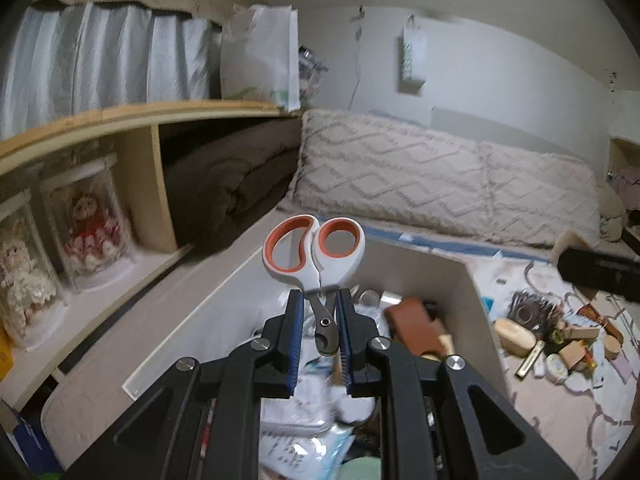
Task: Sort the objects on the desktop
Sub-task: 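Lower the scissors into the white box and open the left gripper while the right gripper holds the block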
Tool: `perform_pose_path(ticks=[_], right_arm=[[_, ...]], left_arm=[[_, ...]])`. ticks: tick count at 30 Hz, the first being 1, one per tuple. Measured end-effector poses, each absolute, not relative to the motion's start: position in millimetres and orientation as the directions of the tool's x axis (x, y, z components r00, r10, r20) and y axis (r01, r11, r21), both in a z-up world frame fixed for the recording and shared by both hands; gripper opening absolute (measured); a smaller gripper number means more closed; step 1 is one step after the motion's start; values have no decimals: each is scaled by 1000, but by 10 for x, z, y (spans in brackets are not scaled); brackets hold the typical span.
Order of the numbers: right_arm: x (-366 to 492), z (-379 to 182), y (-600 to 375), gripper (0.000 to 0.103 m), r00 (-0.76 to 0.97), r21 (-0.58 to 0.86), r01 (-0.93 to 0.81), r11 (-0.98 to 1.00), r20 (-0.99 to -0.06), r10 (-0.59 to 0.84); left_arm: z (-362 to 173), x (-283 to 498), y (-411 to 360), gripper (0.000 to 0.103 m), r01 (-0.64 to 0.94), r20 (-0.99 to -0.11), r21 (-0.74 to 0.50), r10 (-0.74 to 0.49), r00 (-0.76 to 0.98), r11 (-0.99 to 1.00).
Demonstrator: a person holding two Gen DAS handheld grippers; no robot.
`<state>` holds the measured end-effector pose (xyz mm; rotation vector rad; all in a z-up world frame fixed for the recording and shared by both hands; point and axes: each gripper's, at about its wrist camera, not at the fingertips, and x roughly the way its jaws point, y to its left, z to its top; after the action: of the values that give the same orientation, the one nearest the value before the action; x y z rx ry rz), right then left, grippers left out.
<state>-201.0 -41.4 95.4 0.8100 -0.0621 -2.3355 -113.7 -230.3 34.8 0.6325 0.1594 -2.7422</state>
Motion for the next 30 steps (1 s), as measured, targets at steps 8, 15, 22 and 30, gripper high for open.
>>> perform_pose_path(ticks=[8, 15, 22, 30], right_arm=[[-2180, 861, -719, 94, -551, 260, 572, -778, -581, -599], [-2382, 735, -986, 94, -510, 247, 563, -789, -648, -566], [-2597, 702, -1179, 94, -487, 251, 544, -800, -683, -545], [-2815, 646, -1460, 94, -422, 320, 524, -789, -708, -567]], left_arm=[[90, -1180, -2546, 16, 368, -528, -83, -273, -805, -926], [28, -1192, -2606, 16, 364, -554, -112, -246, -795, -925], [1, -1248, -2583, 26, 365, -569, -101, -247, -784, -925], [105, -1088, -2548, 54, 377, -531, -130, -257, -807, -917]])
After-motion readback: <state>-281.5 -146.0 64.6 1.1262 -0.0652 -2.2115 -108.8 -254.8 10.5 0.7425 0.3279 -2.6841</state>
